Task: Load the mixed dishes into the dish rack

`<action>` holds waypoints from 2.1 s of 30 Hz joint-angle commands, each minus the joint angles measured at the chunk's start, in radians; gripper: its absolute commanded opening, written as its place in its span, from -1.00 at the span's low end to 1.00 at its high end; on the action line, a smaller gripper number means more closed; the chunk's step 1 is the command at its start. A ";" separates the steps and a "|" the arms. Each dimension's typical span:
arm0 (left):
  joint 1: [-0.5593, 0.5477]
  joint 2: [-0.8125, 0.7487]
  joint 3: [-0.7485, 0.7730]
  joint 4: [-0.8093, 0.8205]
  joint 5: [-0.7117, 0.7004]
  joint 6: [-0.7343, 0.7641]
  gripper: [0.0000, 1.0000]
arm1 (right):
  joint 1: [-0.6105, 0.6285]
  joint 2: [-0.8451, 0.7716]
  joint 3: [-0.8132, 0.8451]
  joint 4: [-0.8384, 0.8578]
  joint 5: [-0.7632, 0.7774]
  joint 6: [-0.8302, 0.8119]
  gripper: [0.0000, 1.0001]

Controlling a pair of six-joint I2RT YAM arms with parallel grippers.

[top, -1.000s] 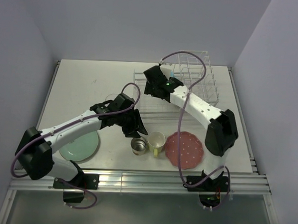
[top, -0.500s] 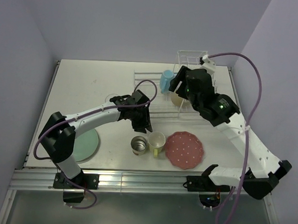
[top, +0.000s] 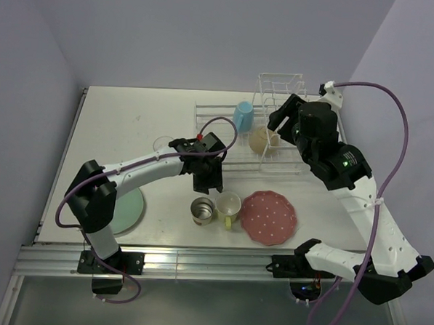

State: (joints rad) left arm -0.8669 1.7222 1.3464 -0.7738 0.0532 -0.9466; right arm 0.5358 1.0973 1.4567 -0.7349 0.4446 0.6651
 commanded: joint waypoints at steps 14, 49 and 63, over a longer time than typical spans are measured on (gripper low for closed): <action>0.002 -0.170 -0.029 0.024 -0.079 0.000 0.28 | -0.013 -0.047 -0.021 0.022 -0.017 -0.044 0.47; -0.067 0.039 0.050 0.021 -0.042 0.147 -0.75 | -0.014 -0.089 -0.018 -0.012 -0.026 -0.035 0.45; -0.067 -0.021 0.007 0.028 -0.075 0.135 -1.00 | -0.014 -0.053 -0.007 -0.006 -0.044 -0.047 0.44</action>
State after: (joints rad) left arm -0.9306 1.7603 1.3434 -0.7460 0.0074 -0.8150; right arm 0.5293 1.0405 1.4082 -0.7452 0.3996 0.6334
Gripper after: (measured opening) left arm 0.162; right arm 0.721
